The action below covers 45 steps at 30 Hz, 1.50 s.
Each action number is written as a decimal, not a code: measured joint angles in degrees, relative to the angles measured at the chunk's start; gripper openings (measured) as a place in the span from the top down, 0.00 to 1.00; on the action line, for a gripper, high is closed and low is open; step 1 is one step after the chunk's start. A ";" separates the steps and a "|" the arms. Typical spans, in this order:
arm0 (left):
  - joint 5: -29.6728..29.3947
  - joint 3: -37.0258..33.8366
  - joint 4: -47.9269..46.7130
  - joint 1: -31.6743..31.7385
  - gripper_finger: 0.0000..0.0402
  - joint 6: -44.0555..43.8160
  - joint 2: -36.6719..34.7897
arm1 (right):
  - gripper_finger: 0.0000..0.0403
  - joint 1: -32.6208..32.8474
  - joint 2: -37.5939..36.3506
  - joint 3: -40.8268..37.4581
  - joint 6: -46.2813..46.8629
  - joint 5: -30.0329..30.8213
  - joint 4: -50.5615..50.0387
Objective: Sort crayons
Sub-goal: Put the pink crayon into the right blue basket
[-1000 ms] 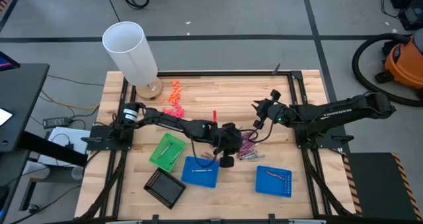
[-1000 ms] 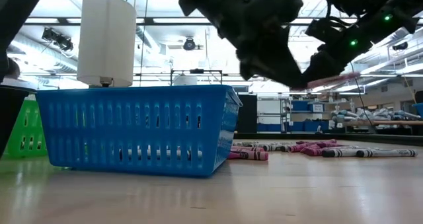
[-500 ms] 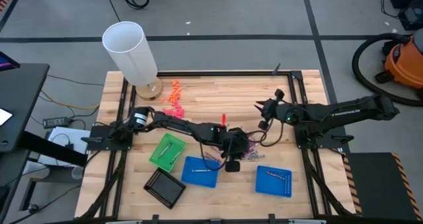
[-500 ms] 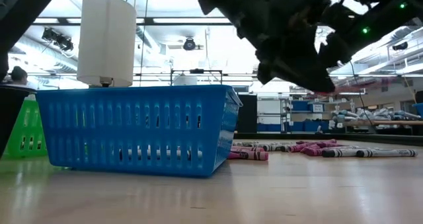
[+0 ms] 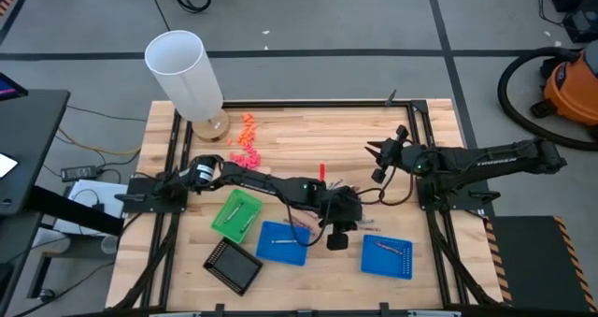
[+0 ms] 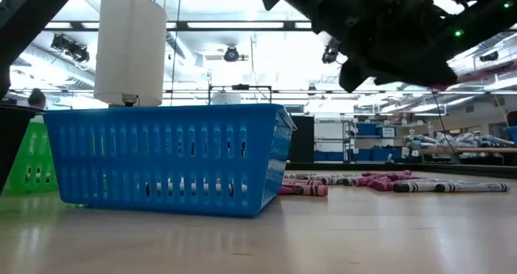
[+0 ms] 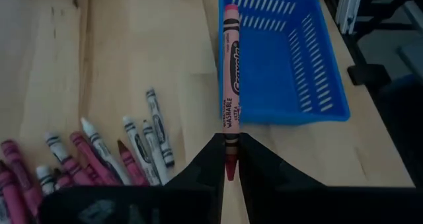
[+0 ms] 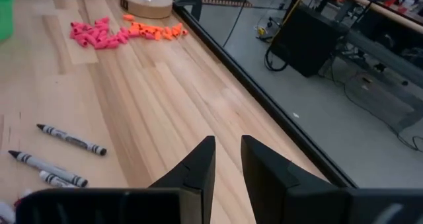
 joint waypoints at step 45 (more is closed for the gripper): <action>-32.81 -0.58 -30.25 -1.40 0.90 5.27 -7.32 | 0.52 18.61 29.18 17.30 4.97 -13.85 -6.64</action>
